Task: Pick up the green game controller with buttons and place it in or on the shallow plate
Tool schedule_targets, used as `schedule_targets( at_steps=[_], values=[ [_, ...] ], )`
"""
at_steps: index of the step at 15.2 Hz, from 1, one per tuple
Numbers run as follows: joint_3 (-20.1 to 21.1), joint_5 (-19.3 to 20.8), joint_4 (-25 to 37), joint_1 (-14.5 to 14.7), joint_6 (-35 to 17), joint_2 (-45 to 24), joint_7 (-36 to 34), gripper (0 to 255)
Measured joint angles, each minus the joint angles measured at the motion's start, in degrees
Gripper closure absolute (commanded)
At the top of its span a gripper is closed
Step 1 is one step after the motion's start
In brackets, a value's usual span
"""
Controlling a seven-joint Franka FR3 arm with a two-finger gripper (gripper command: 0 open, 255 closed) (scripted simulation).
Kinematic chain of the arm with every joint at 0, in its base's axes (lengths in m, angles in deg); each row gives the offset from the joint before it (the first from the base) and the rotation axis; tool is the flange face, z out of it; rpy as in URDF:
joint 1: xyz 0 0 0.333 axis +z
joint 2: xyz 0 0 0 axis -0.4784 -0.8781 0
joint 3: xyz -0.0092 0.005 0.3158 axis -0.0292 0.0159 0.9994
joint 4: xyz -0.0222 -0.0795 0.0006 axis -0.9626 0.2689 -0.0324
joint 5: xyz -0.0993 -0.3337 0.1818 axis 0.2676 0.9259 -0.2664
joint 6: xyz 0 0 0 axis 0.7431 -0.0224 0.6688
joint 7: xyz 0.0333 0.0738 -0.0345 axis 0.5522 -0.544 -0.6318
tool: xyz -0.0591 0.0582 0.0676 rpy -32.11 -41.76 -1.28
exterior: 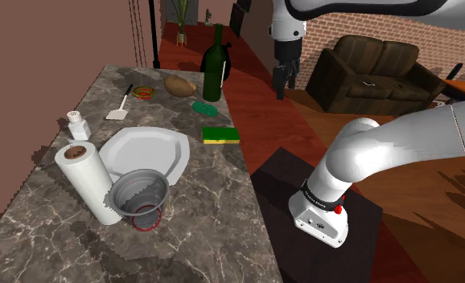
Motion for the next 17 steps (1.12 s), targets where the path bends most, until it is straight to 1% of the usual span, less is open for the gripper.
schedule_targets(
  at_steps=[2,4,11,14,17],
  values=[
    [-0.1,0.0,0.0,0.0,-0.8,-0.7,0.0,0],
    [0.0,-0.2,0.4,0.3,-3.4,-3.4,-0.2,0],
    [0.1,-0.7,5.3,0.9,-14.8,-18.4,-0.3,0],
    [0.3,-1.1,8.1,1.3,-18.7,-24.6,-0.5,0],
    [0.8,-1.5,11.7,1.8,-21.5,-30.4,-0.9,0]
  ],
)
